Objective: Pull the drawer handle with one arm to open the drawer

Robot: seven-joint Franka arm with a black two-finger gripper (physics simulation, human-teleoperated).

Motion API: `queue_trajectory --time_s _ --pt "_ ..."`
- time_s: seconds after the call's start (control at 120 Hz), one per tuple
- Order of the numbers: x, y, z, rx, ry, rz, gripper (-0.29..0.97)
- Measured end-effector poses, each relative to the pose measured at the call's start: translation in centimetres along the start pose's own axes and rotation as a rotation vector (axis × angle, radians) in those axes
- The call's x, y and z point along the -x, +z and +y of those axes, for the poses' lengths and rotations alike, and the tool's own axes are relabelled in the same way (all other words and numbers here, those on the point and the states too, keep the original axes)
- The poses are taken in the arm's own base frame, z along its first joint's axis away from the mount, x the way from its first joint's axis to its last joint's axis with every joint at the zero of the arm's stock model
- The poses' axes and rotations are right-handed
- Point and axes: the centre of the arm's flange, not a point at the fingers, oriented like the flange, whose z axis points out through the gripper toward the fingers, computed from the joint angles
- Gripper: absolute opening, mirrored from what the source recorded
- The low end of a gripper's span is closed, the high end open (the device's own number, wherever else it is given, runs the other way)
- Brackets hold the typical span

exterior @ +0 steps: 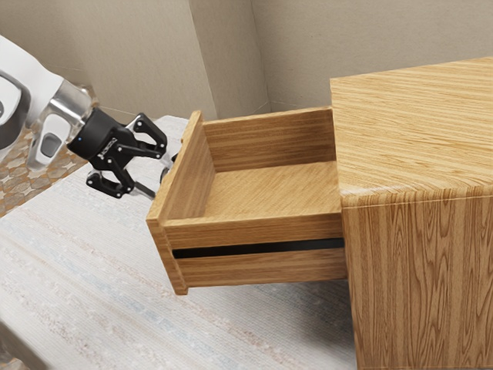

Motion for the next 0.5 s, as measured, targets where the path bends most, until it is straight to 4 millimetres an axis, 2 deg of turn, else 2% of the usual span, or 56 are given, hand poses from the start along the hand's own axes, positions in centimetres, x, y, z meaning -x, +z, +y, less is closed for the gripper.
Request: queue_trajectory --time_s 0.217,0.383,0.467,0.5 --pt "-0.2 -0.4 0.0 -0.005 0.005 0.000 0.42" --pt "-0.6 -2.1 -0.5 -0.028 0.017 -0.009 0.49" --pt "-0.4 -5.3 -2.7 -0.037 0.024 -0.051 0.52" --pt "-0.3 -6.7 -5.2 -0.005 0.032 -0.099 0.54"
